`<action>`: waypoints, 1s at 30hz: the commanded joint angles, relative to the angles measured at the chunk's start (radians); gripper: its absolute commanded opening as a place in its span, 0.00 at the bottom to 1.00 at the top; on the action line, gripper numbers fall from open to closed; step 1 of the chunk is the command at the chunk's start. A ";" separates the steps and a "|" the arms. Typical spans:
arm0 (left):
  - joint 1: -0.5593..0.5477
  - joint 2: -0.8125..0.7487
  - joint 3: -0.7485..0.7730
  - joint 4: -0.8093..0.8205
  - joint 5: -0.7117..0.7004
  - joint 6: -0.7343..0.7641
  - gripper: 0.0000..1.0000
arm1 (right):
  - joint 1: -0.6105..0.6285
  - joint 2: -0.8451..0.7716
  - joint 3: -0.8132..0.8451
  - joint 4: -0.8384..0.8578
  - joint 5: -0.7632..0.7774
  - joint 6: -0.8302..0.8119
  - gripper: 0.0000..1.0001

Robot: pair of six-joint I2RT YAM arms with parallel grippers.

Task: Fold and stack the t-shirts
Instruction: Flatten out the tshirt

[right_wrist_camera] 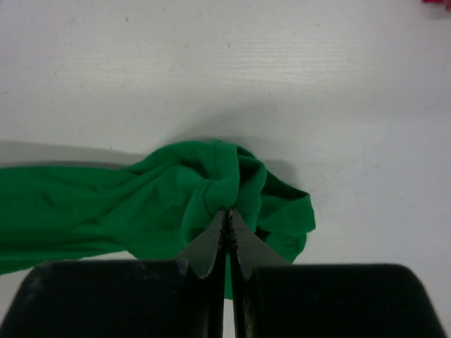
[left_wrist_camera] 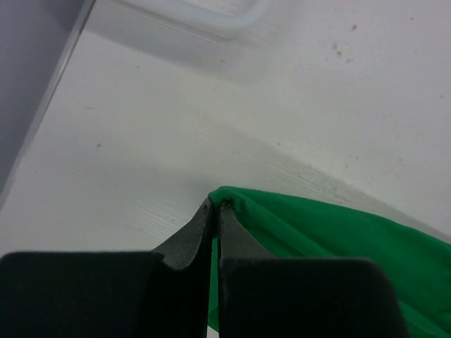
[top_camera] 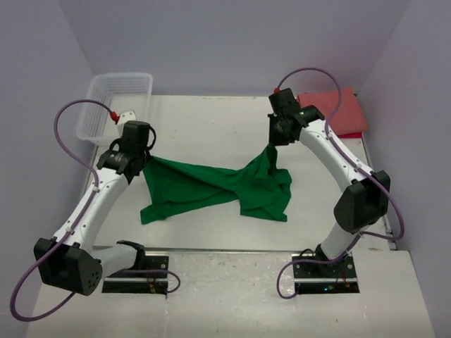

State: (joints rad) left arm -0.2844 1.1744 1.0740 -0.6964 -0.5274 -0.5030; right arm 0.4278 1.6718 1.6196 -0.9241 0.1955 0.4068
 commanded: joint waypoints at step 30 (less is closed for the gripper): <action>0.152 0.022 -0.006 0.107 0.190 0.104 0.00 | -0.043 -0.162 -0.456 0.404 -0.246 0.070 0.34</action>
State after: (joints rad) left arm -0.1383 1.1969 1.0725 -0.6376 -0.3592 -0.4259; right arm 0.3847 1.5532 1.2362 -0.6556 0.0139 0.4274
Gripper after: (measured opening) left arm 0.008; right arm 0.365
